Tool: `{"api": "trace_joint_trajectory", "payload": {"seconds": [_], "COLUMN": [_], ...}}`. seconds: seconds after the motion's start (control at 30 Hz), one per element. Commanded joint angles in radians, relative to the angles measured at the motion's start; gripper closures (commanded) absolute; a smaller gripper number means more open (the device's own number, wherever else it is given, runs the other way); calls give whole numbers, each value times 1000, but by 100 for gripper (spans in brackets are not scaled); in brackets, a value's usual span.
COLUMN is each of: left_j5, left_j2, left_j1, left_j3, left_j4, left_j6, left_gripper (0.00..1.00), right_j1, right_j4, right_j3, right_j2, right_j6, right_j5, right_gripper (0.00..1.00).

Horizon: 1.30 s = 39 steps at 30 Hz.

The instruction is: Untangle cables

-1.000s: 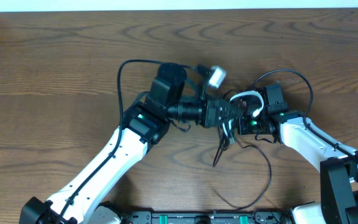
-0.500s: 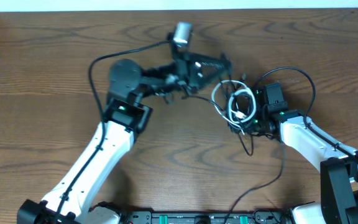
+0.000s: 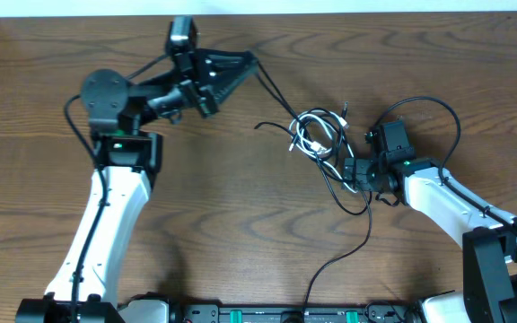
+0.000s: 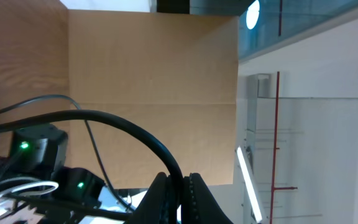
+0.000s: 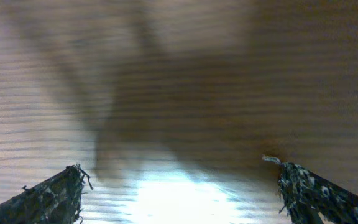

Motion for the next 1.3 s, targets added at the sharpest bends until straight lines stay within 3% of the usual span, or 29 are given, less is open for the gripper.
{"api": "trace_joint_trajectory", "payload": {"seconds": [0.0, 0.47, 0.63, 0.8, 1.03, 1.27], "left_j5": [48, 246, 286, 301, 292, 200], "left_j2": [-12, -11, -11, -11, -9, -9], "left_j1": [84, 411, 455, 409, 336, 298], "left_j3": [19, 15, 11, -4, -64, -227], "left_j4": [22, 22, 22, 21, 9, -227], "left_j6": [-24, -11, 40, 142, 222, 454], "left_gripper": [93, 92, 92, 93, 92, 92], "right_j1": [-19, -220, -280, -280, -279, -232], "right_j4": [-39, -140, -137, -135, -283, -200], "right_j3": [-30, -30, -30, -16, 114, 201], "right_j2": [39, 39, 39, 27, -127, -275], "right_j6": [43, 179, 211, 139, 26, -224], "right_j5": [159, 255, 137, 64, 23, -485], "right_gripper": [1, 1, 1, 1, 1, 1]}}
